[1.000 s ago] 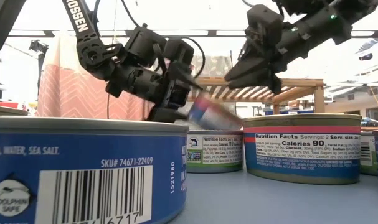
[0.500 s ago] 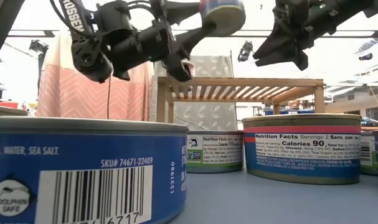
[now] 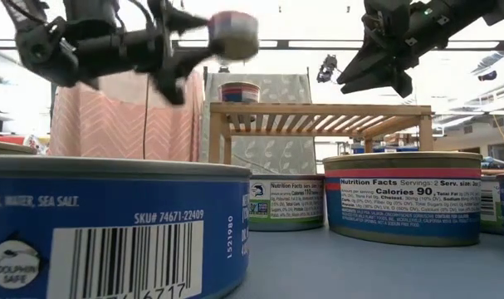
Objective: Stack canned seafood by type on shelf
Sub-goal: Stack the blue tuna can on top of the blue tuna can on the shelf
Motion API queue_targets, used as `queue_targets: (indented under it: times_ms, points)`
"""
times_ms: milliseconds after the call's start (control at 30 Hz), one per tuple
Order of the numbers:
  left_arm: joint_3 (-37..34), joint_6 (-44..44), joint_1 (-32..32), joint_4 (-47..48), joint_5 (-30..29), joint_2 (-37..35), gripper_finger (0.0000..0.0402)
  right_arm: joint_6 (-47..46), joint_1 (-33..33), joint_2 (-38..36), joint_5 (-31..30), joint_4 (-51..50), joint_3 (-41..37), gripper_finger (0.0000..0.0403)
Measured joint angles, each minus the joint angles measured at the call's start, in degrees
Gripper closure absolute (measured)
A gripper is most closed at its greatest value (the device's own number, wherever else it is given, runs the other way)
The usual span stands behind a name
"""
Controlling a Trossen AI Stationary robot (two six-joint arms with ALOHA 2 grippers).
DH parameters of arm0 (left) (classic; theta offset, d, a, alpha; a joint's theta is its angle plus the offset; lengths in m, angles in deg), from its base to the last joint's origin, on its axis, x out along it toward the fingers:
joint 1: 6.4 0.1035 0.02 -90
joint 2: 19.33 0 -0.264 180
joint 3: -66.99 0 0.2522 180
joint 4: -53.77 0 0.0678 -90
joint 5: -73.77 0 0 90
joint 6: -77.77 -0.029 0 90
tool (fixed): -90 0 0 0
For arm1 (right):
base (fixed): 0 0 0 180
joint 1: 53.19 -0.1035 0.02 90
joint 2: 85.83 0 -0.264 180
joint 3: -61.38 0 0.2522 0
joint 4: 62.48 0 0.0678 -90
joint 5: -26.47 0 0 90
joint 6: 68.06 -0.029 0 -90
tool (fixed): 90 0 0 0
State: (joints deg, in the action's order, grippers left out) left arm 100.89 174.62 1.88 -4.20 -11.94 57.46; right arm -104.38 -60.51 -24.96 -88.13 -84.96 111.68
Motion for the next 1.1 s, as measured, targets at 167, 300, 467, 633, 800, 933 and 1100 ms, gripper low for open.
queue_targets:
  times_ms: [167, 300, 467, 633, 800, 933, 1100]
  points:
    - [-1.62, -0.88, 2.99, 10.79, -8.15, -6.97, 0.0184, -1.56, 0.22, 0.16, -1.21, 0.92, 0.0, 0.0289]
    - [1.0, -4.16, 6.23, 11.26, -6.56, -7.97, 0.0184, -1.55, 0.29, 0.98, -1.55, 4.49, 0.0, 0.0289]
    - [5.05, -5.43, 8.68, 11.81, -4.45, -7.99, 0.0184, -1.45, 0.38, 1.79, -1.68, 6.09, 0.02, 0.0289]
    - [7.73, -9.77, 9.19, 20.11, -3.78, -7.99, 0.0183, -1.52, 0.38, 3.27, -1.77, 6.99, 0.02, 0.0289]
    - [8.2, -11.62, 10.52, 26.96, -4.99, -7.84, 0.0183, -1.57, 0.38, 4.36, -1.77, 7.7, 0.02, 0.0289]
    - [8.11, -13.57, 12.02, 22.96, -5.07, -7.83, 0.0183, -1.63, 0.38, 5.55, -1.77, 9.28, 0.02, 0.0289]
    - [8.17, -12.62, 13.55, 22.95, -5.28, -8.41, 0.0183, -1.62, 0.38, 6.6, -1.77, 10.87, 0.01, 0.0289]
